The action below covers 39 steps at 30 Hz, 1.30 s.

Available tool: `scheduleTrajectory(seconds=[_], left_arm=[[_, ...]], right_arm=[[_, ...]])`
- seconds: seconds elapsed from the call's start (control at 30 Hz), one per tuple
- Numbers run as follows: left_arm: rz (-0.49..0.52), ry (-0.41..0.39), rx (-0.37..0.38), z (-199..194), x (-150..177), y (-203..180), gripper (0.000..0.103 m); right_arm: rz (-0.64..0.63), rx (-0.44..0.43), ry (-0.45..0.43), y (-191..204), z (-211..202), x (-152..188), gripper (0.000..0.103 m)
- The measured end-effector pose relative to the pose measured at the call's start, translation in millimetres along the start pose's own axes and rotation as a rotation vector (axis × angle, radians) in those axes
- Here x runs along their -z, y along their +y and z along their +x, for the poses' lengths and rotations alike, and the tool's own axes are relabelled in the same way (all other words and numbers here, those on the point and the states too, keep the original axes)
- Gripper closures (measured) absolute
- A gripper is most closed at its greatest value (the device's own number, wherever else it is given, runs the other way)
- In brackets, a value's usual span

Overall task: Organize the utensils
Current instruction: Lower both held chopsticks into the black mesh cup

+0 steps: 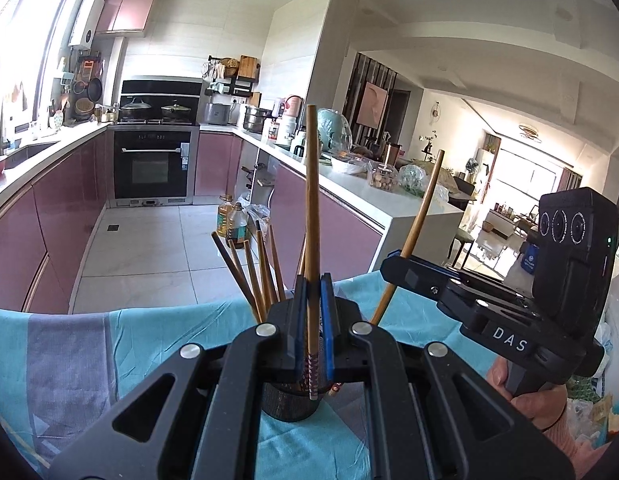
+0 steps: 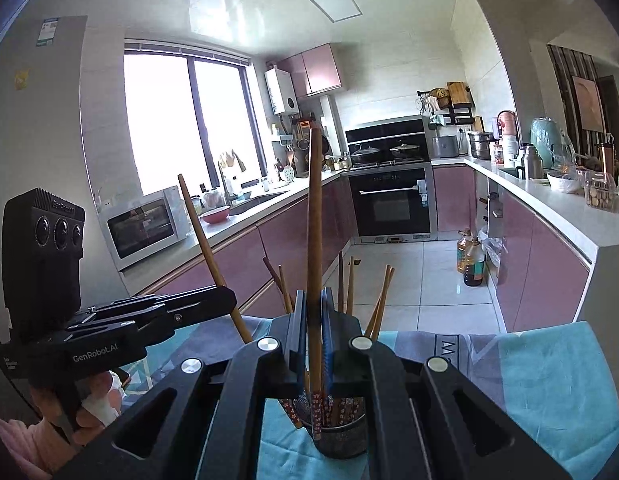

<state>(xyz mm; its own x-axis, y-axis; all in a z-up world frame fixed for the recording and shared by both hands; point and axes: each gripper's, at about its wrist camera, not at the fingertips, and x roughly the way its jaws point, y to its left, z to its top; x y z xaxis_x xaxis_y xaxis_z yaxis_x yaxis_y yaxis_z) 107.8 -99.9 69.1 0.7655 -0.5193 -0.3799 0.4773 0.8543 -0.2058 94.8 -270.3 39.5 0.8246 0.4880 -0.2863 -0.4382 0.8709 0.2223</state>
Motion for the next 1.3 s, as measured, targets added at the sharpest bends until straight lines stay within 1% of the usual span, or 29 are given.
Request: scheduleTrajectory(seconds=[0.3, 0.53, 1.3], left_arm=[[0.003, -0.023, -0.005, 2, -7, -6, 0.095], [0.012, -0.007, -0.019, 6, -2, -10, 0.095], [0.002, 0.095, -0.025, 22, 12, -15, 0.095]], right_arm=[[0.007, 0.012, -0.007, -5, 7, -6, 0.097], [0.021, 0.015, -0.015, -8, 12, -7, 0.097], [0.042, 0.035, 0.102, -24, 42, 16, 0.097]])
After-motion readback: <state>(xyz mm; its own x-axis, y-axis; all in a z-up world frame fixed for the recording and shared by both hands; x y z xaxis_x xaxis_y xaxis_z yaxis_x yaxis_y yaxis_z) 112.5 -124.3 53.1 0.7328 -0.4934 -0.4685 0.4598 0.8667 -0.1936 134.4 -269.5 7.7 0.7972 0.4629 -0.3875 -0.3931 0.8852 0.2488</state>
